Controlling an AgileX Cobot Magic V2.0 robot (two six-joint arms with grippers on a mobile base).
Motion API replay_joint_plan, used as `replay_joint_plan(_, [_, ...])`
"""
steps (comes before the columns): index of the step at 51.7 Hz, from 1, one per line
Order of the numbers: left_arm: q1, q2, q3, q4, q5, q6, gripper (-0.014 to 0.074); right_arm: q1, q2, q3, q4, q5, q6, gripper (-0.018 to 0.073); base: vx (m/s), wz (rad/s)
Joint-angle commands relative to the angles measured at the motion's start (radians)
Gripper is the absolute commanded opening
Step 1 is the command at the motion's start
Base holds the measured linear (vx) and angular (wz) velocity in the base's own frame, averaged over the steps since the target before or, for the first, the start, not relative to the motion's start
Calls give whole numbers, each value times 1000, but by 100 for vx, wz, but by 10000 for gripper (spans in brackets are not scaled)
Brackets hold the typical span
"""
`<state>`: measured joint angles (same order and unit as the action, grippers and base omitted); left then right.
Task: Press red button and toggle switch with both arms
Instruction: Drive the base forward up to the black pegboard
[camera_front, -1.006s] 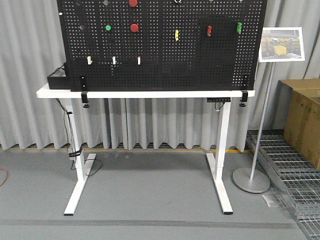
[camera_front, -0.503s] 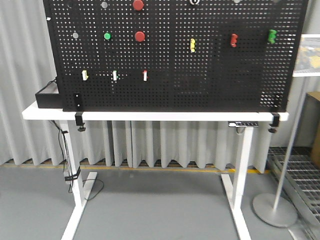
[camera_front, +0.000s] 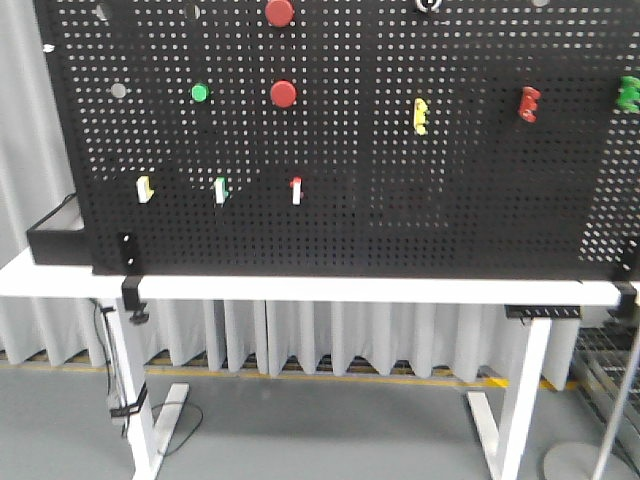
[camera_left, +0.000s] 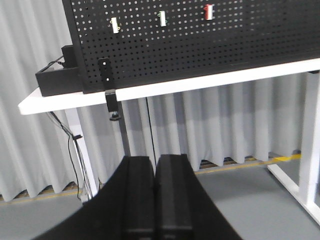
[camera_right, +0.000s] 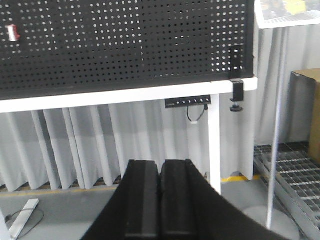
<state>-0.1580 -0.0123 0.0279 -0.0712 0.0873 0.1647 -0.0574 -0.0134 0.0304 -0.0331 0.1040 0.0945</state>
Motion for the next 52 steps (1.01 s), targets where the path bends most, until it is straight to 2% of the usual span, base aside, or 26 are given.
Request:
replay_joint_plan(1, [1, -16, 34, -2, -87, -9, 1, -5, -13, 11, -10, -83, -6, -3, 42, 1])
replay_joint_plan(34, [1, -16, 34, -2, -87, -9, 1, -5, -13, 11, -10, -83, -6, -3, 41, -1])
replay_joint_plan(52, [1, -16, 34, -2, -87, -9, 1, -5, -13, 11, -10, -83, -6, -3, 24, -7])
